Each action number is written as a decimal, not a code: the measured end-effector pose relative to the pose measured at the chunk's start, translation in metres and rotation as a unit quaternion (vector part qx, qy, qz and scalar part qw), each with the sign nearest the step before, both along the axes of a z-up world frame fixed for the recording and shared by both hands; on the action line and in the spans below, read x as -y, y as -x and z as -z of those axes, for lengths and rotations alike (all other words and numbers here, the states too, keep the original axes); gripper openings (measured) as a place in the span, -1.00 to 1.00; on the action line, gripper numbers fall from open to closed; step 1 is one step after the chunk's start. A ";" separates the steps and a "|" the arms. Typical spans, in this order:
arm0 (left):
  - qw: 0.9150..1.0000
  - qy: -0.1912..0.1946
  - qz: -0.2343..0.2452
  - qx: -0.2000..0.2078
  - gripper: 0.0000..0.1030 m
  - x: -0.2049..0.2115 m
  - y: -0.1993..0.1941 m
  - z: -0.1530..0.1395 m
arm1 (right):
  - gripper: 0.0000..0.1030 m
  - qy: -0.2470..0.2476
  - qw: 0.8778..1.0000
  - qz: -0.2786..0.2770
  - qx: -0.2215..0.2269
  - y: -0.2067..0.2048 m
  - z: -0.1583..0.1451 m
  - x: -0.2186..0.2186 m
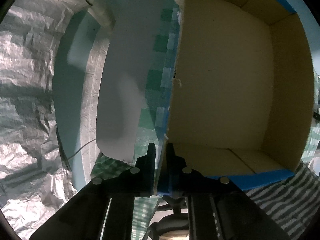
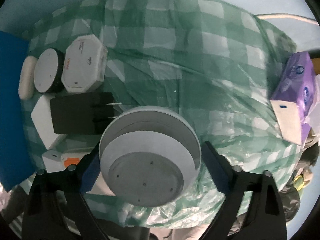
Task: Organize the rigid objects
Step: 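Grasp the white round lamp with the right gripper, then carry the white lamp over the cardboard box and release it inside, then move the right gripper back over the objects toward the white square charger, then grasp the small white square charger with the right gripper, then carry the white square charger into the box and open the right gripper, then move the right gripper back toward the white router with orange panel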
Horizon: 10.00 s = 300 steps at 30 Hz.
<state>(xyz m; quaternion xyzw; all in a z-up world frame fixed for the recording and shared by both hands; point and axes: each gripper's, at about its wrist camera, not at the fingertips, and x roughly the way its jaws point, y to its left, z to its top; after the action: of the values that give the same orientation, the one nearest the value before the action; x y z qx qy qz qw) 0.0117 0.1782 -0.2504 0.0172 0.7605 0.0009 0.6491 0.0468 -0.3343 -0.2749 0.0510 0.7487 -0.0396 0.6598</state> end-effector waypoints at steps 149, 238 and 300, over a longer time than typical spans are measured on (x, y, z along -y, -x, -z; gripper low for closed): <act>0.998 0.001 0.068 -0.013 -0.66 0.006 -0.004 0.001 | 0.65 -0.044 0.997 -0.051 0.035 0.025 -0.092 -0.086; 0.996 0.015 0.081 -0.018 -0.66 0.006 -0.005 0.004 | 0.00 -0.121 0.970 -0.190 0.092 -0.006 -0.148 -0.232; 0.997 0.002 0.082 -0.013 -0.66 0.009 -0.001 0.002 | 0.46 -0.139 0.954 -0.230 0.133 -0.013 -0.137 -0.212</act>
<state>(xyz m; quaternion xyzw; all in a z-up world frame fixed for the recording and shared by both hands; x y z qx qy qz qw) 0.0123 0.1692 -0.2523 0.0784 0.7649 -0.0536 0.6371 0.0601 -0.1228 -0.1382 -0.0264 0.6437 0.2248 0.7310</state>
